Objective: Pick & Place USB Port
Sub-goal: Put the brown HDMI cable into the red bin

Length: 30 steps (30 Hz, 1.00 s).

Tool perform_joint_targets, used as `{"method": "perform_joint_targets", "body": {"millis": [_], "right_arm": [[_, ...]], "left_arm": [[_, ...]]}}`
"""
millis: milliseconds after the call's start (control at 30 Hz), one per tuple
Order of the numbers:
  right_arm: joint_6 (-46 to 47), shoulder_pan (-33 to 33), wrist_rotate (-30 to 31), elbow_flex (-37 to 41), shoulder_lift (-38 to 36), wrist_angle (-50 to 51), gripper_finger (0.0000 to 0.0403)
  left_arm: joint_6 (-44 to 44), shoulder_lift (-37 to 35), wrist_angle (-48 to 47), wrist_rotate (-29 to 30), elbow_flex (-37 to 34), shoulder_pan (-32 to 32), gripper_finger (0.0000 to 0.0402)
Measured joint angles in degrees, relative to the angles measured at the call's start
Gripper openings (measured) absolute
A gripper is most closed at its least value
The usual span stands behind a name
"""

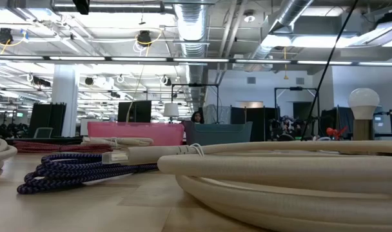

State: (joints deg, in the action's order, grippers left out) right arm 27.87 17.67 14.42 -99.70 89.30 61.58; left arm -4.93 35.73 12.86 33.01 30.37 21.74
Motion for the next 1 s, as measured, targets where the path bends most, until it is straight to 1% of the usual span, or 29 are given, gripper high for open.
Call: {"method": "perform_joint_targets", "body": {"millis": [167, 333, 567, 700, 800, 933, 1000], "right_arm": [[12.21, 2.3, -0.36, 0.0, 0.02, 2.63, 0.0112], [25.4, 4.29, -2.8, 0.0, 0.04, 5.3, 0.0112], [38.06, 8.31, -3.43, 1.09, 0.08, 6.04, 0.0112], [45.35, 10.69, -4.33, 3.31, 0.63, 5.85, 0.0113], [49.21, 12.27, -4.68, 5.39, 1.48, 6.32, 0.0121], [51.53, 13.72, -6.58, 6.11, 5.59, 6.43, 0.0147], [51.49, 13.97, -9.16, 6.11, 7.93, 5.08, 0.0161]], "left_arm": [[0.0, 0.0, 0.0, 0.0, 0.0, 0.0, 0.0006], [0.0, 0.0, 0.0, 0.0, 0.0, 0.0, 0.0006], [-0.01, 0.0, 0.0, -0.02, 0.0, 0.0, 0.0006], [0.0, -0.01, 0.0, -0.02, 0.0, 0.0, 0.0006], [0.0, 0.0, 0.0, -0.02, 0.0, 0.0, 0.0006], [-0.02, -0.01, 0.01, -0.02, 0.0, 0.01, 0.0006], [-0.01, -0.02, 0.01, -0.02, 0.0, 0.0, 0.0006]]}}
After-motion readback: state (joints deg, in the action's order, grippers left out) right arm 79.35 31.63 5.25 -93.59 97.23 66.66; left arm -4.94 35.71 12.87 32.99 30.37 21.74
